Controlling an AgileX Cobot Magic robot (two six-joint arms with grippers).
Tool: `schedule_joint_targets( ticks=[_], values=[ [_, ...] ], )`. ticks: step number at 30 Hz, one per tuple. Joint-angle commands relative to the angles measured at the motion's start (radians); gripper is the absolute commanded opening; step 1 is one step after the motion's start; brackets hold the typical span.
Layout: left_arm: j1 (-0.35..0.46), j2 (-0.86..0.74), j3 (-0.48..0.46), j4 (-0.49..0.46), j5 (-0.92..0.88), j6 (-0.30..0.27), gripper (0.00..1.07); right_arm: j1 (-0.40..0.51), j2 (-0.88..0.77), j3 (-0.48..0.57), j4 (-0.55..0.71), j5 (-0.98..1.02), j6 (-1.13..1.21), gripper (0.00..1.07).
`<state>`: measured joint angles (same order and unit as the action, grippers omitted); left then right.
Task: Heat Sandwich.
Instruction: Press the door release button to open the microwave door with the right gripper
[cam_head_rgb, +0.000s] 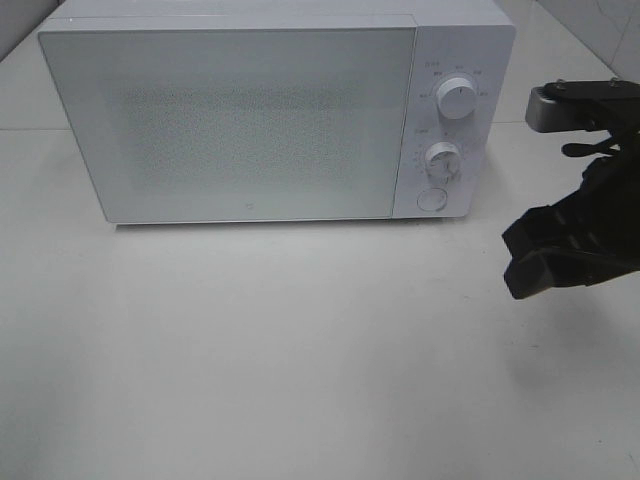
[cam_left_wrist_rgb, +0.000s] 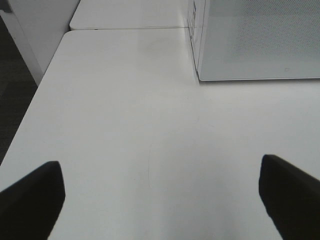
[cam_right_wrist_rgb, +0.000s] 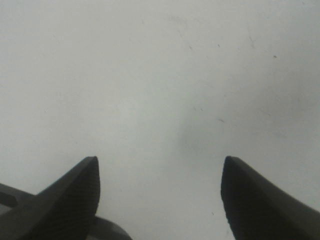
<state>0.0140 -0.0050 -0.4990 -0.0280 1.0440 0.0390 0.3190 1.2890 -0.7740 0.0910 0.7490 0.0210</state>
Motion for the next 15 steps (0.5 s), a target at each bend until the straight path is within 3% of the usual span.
schedule_joint_targets(
  ticks=[1, 7, 15],
  values=[
    [0.0, -0.026, 0.003, -0.005, -0.008, 0.0, 1.0, -0.005, -0.054, -0.022, -0.049, 0.101, -0.021, 0.68],
    [0.0, -0.026, 0.003, -0.005, -0.008, 0.0, 1.0, -0.005, -0.171, -0.022, -0.082, 0.153, -0.021, 0.68],
    [0.0, -0.026, 0.003, -0.005, -0.008, 0.0, 1.0, -0.005, -0.451, 0.01, -0.085, 0.226, -0.021, 0.68]
  ],
)
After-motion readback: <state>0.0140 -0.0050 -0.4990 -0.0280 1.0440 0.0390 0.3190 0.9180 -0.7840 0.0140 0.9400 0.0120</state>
